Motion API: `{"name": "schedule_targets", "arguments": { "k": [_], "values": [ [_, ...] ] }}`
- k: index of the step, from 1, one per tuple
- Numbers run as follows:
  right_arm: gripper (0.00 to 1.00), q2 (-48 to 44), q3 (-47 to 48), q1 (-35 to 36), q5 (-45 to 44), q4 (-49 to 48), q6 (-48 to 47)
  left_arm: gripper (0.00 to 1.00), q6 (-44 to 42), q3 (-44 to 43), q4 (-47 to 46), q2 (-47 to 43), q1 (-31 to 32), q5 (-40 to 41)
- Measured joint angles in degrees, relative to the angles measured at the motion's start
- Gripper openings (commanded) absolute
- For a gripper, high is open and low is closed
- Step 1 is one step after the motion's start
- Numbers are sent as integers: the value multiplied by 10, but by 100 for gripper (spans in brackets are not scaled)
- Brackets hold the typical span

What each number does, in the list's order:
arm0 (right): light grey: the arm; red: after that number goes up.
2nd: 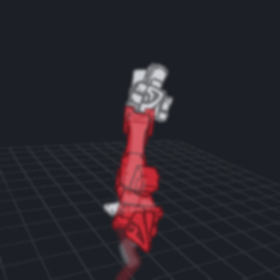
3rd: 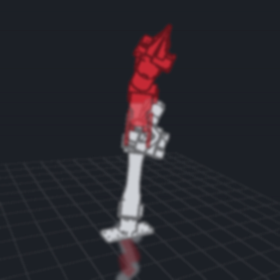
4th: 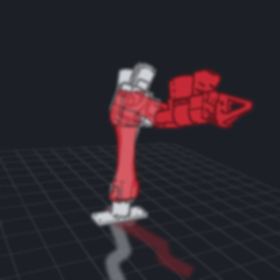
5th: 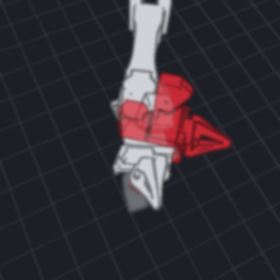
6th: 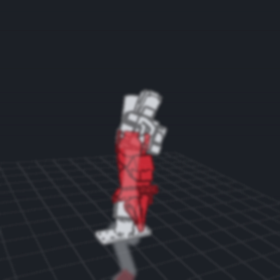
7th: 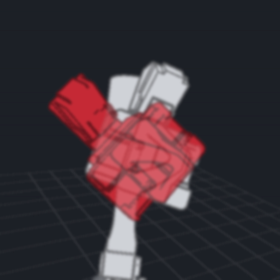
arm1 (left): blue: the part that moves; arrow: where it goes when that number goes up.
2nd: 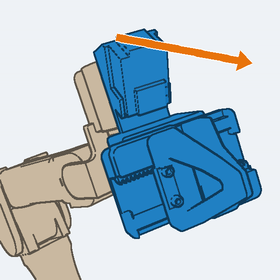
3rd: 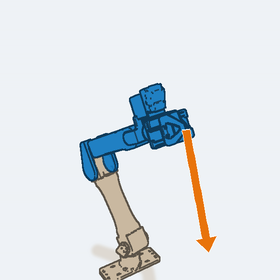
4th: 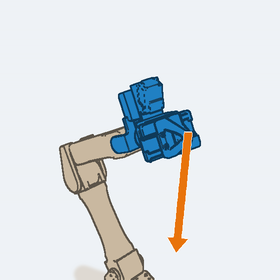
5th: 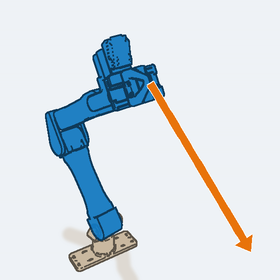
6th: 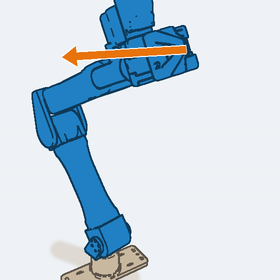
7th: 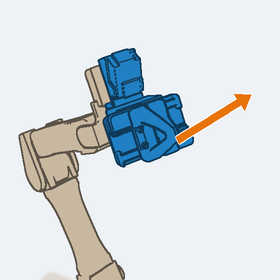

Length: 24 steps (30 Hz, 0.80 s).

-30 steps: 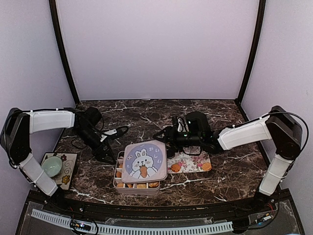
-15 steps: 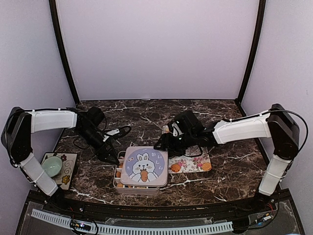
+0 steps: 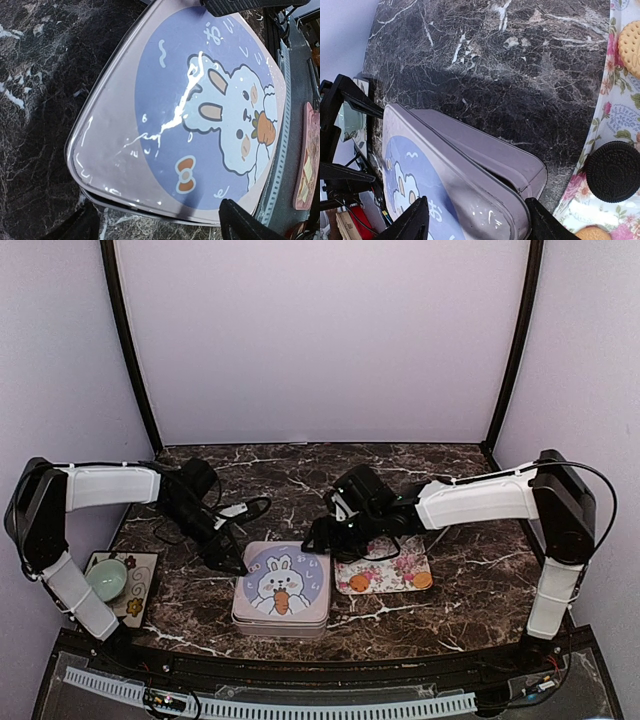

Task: Pack the cookies
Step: Place the box lid on the packing box, then press the box lid onto the packing box.

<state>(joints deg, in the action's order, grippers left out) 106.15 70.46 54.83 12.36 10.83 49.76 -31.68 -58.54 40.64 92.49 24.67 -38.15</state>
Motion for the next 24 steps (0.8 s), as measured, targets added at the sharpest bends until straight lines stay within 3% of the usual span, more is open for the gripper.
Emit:
{"name": "schedule_targets", "arguments": {
  "k": [14, 24],
  "values": [
    [68, 1, 12, 14, -42, 76, -64, 78, 9, 13, -25, 9, 1, 31],
    [60, -29, 13, 28, -59, 95, -88, 79, 8, 13, -23, 10, 3, 29]
  ]
}}
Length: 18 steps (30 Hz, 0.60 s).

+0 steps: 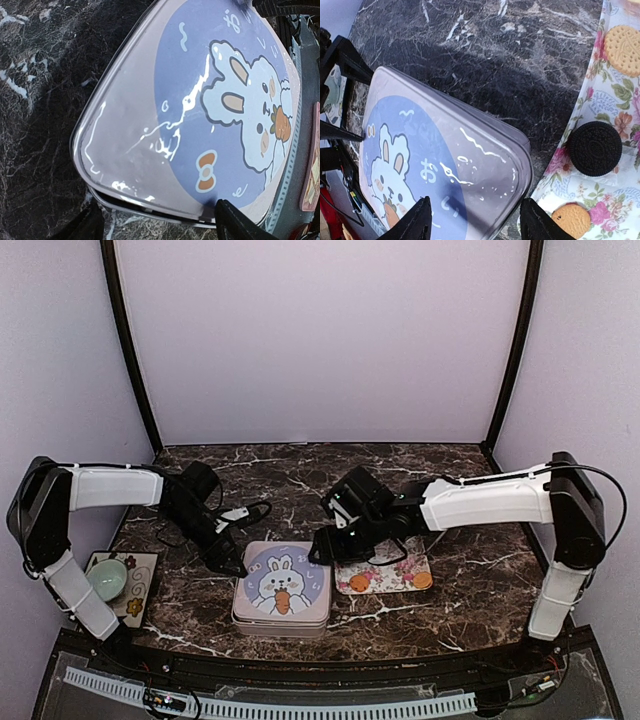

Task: Pack the cookies
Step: Press the box lid onto the packing box.

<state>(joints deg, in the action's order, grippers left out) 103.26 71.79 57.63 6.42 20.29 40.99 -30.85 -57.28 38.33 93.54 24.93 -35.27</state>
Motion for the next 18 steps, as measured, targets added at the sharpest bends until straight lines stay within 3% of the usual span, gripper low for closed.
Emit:
{"name": "schedule_targets", "arguments": {
  "k": [8, 13, 18],
  "values": [
    [55, 15, 0, 13, 0, 3, -3, 81, 0, 0, 12, 0, 0, -7],
    [55, 29, 0, 16, -5, 6, -12, 86, 0, -14, 23, 0, 0, -9],
    [56, 32, 2, 17, -5, 4, -16, 85, 0, -24, 24, 0, 0, -9]
  ]
}}
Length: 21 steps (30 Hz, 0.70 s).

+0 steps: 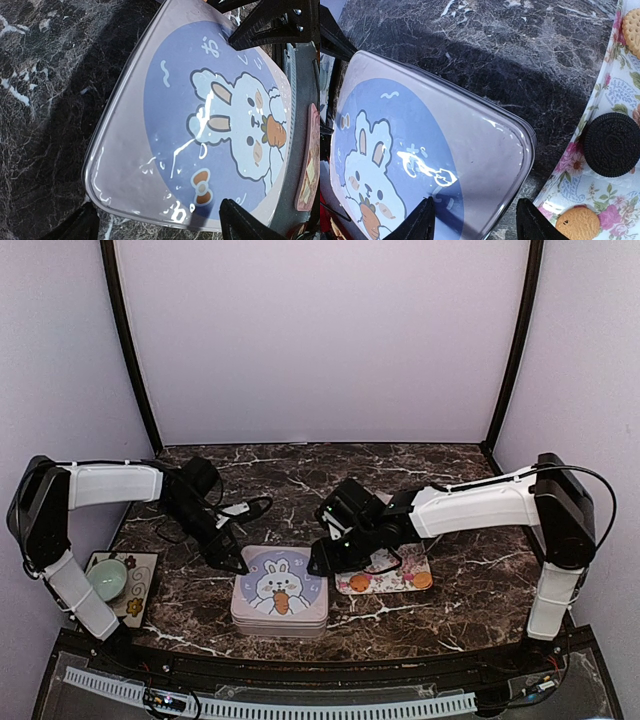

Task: Pack the cookies
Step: Press the box lid onto the packing box.

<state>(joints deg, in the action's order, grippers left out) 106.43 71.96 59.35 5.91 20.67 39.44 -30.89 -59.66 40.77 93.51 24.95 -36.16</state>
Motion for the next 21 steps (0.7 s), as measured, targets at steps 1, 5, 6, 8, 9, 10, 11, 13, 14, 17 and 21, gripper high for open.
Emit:
{"name": "schedule_targets", "arguments": {
  "k": [1, 5, 6, 8, 9, 10, 11, 13, 14, 17, 21],
  "values": [
    [56, 0, 0, 0, 0, 0, 0, 84, 0, 0, 1, 0, 0, 0],
    [57, 0, 0, 1, 0, 1, 0, 82, -2, 2, 1, 0, 0, 1],
    [57, 0, 2, 2, 0, 3, 0, 81, -2, 3, 1, 0, 0, 1],
    [57, 0, 5, 4, -1, 7, 0, 80, -2, 7, 0, 0, 0, 4],
    [57, 0, 6, 6, -2, 9, 0, 80, -2, 10, 0, 0, 0, 7],
    [57, 0, 7, 8, -2, 10, 0, 79, -2, 12, -1, 0, 0, 8],
    [57, 0, 8, 10, -3, 14, 0, 78, -2, 14, -1, 0, 0, 9],
    [57, 0, 9, 14, -5, 17, 0, 78, -2, 17, -3, 0, 0, 8],
    [57, 0, 9, 15, -6, 17, 0, 78, -2, 17, -4, 0, 0, 8],
    [57, -3, 9, 18, -8, 19, 1, 78, -4, 21, -7, 0, 0, 5],
    [56, -17, 7, 22, -11, 21, 5, 78, -6, 24, -9, 0, 0, 1]
  ]
}}
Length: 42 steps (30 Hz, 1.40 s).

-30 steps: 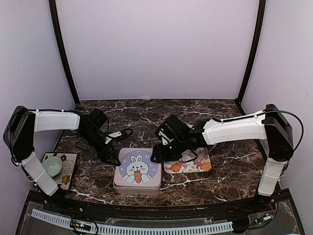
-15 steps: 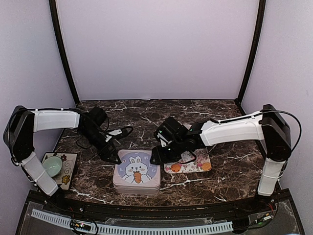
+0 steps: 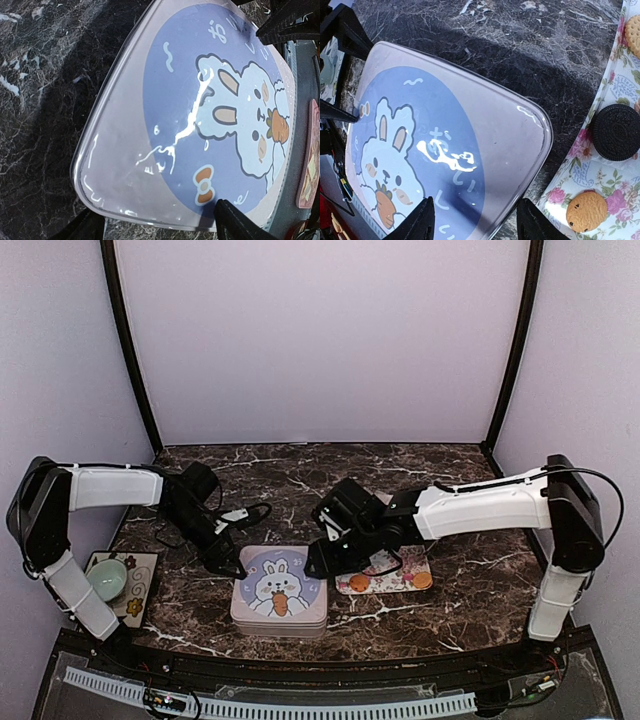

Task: Pack the cookies
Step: Press the box lid onto the packing box.

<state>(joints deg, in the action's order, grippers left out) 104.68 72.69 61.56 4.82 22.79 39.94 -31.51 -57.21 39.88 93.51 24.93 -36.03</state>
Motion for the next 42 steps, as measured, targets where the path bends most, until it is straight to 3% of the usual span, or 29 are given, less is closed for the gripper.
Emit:
{"name": "schedule_targets", "arguments": {
  "k": [10, 24, 36, 42],
  "values": [
    [56, -19, -13, 15, -6, -5, 14, 77, -4, 4, -6, -3, 0, 3],
    [41, -23, -70, 16, 0, -41, 28, 77, -2, 10, -18, -5, 0, 6],
    [42, -37, -90, 43, -14, -59, 38, 75, 10, 2, -12, 3, 1, 10],
    [42, -37, -37, 38, -27, -5, 16, 70, 15, 8, -17, 2, 1, 5]
  ]
}}
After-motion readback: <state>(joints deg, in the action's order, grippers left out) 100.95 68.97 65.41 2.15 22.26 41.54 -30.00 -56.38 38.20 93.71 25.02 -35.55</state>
